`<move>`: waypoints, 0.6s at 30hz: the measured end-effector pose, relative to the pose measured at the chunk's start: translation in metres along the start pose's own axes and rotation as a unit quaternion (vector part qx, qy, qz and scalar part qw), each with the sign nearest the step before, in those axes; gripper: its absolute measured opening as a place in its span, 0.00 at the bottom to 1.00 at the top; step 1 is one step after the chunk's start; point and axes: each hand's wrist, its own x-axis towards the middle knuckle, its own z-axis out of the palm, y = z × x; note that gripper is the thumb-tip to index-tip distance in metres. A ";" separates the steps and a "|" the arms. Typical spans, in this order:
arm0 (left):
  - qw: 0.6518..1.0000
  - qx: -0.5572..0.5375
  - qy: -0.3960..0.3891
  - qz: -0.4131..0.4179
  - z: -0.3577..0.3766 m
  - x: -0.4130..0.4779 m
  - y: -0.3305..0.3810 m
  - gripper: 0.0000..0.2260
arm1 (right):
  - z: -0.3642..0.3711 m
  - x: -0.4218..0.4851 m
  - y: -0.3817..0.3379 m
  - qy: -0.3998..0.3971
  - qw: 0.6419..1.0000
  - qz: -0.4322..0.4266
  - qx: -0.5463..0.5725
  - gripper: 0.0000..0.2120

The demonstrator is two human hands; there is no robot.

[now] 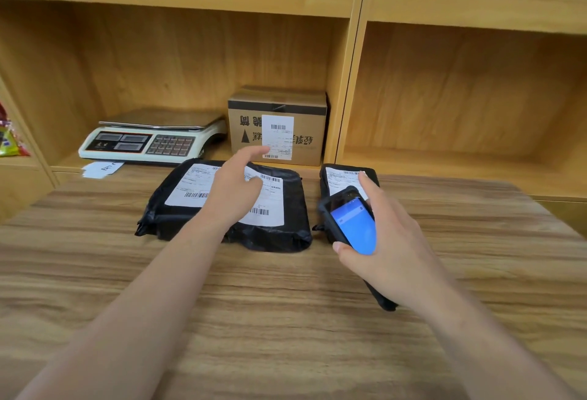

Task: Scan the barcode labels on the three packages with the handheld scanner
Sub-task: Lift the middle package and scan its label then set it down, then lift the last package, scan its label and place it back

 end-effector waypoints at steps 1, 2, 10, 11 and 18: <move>1.000 -0.017 0.000 0.005 0.000 0.001 0.008 0.30 | -0.001 -0.001 0.001 0.003 1.000 0.000 -0.002 0.48; 0.999 -0.035 0.001 0.011 0.000 0.002 0.016 0.30 | -0.002 -0.001 0.003 0.005 1.000 0.000 -0.006 0.48; 0.999 -0.045 -0.015 0.015 0.024 0.006 0.058 0.27 | -0.016 -0.005 0.022 0.035 0.999 0.022 -0.018 0.49; 0.999 -0.021 -0.039 0.004 0.030 0.009 0.061 0.29 | -0.017 -0.005 0.024 0.039 0.999 0.025 -0.013 0.49; 0.988 0.049 -0.147 -0.008 0.076 0.020 0.061 0.26 | -0.024 -0.011 0.040 0.050 0.998 0.029 -0.016 0.49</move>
